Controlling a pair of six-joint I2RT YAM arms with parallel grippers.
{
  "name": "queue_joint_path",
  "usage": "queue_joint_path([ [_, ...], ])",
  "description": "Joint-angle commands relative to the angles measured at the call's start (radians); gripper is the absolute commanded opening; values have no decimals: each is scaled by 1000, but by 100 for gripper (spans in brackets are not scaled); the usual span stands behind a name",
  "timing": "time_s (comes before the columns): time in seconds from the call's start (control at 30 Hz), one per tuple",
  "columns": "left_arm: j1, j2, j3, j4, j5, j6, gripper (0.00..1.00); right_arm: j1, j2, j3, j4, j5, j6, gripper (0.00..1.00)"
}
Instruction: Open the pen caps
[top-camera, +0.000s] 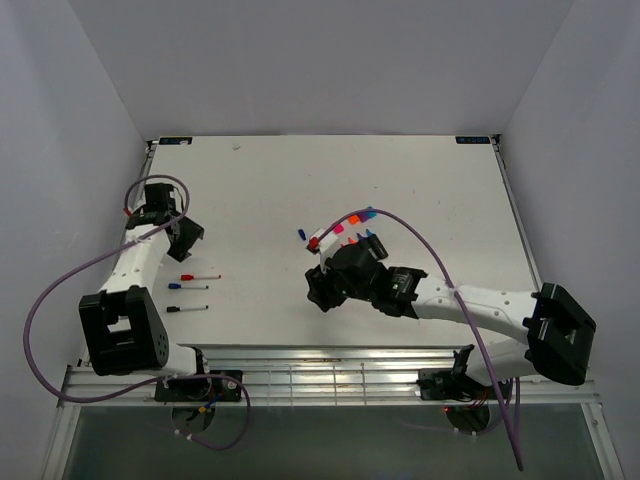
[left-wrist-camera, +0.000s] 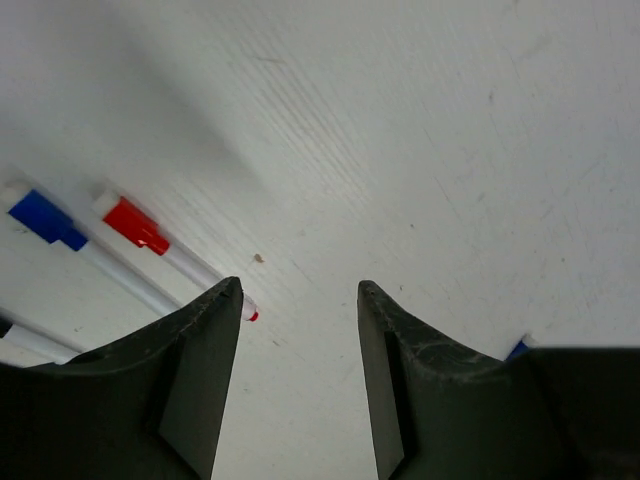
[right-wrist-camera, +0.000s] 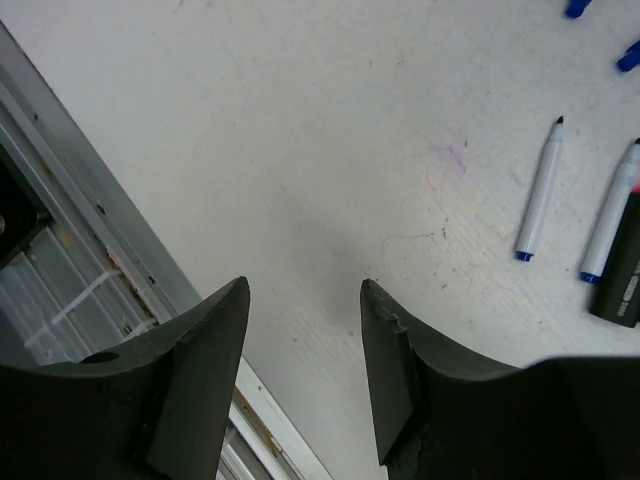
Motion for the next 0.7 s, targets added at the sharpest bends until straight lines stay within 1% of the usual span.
queue_joint_path([
  [0.0, 77, -56, -19, -87, -35, -49, 59, 21, -21, -59, -12, -36, 26, 54],
  [0.07, 128, -56, -30, -101, -25, -46, 59, 30, -33, -74, -3, -42, 8, 54],
  [0.17, 160, -56, -56, -104, -22, -46, 57, 30, -41, -85, -20, -30, -11, 54],
  [0.33, 163, -27, -85, -104, -45, -59, 56, 30, -69, -132, 17, -33, -20, 54],
  [0.5, 165, 8, -93, -93, -70, -71, 56, 32, -56, -131, 16, -42, -29, 53],
  [0.67, 165, 39, -80, -78, -88, -75, 56, 32, -85, -145, 25, -41, -32, 53],
])
